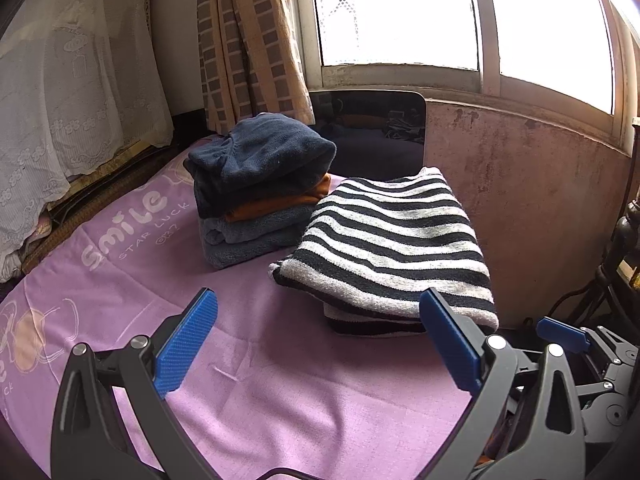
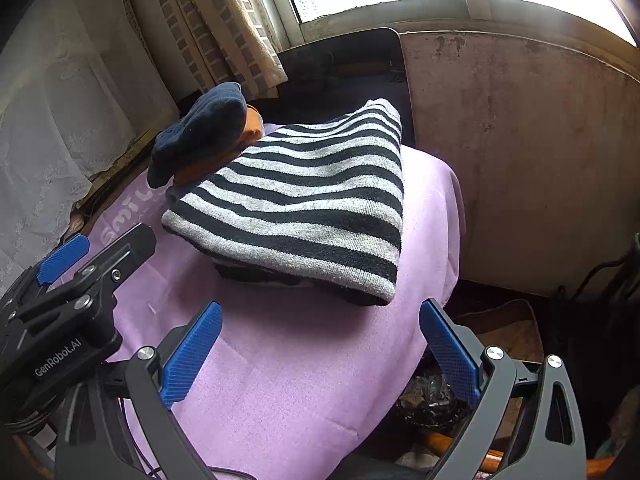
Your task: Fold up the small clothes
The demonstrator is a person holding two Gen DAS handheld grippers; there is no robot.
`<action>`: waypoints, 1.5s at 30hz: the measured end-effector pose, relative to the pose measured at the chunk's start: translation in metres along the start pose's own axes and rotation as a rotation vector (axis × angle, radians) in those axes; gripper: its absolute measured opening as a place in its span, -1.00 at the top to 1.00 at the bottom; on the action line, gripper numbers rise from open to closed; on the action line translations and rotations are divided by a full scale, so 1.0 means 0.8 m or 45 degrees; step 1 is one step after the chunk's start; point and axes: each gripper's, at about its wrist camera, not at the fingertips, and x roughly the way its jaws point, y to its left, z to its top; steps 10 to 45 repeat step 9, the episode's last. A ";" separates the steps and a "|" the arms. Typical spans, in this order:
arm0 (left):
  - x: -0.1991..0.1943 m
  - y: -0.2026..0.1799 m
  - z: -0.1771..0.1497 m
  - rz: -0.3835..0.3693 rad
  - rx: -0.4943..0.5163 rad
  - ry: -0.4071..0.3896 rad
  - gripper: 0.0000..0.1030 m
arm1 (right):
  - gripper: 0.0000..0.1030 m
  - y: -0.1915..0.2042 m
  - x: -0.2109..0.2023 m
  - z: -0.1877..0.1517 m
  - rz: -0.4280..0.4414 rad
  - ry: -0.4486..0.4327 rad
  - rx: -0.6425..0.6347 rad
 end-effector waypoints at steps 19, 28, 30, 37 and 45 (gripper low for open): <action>0.008 0.006 0.000 -0.006 -0.037 0.040 -0.91 | -0.93 0.000 -0.001 -0.001 -0.003 0.000 0.002; 0.008 0.006 0.000 -0.006 -0.037 0.040 -0.91 | -0.93 0.000 -0.001 -0.001 -0.003 0.000 0.002; 0.008 0.006 0.000 -0.006 -0.037 0.040 -0.91 | -0.93 0.000 -0.001 -0.001 -0.003 0.000 0.002; 0.008 0.006 0.000 -0.006 -0.037 0.040 -0.91 | -0.93 0.000 -0.001 -0.001 -0.003 0.000 0.002; 0.008 0.006 0.000 -0.006 -0.037 0.040 -0.91 | -0.93 0.000 -0.001 -0.001 -0.003 0.000 0.002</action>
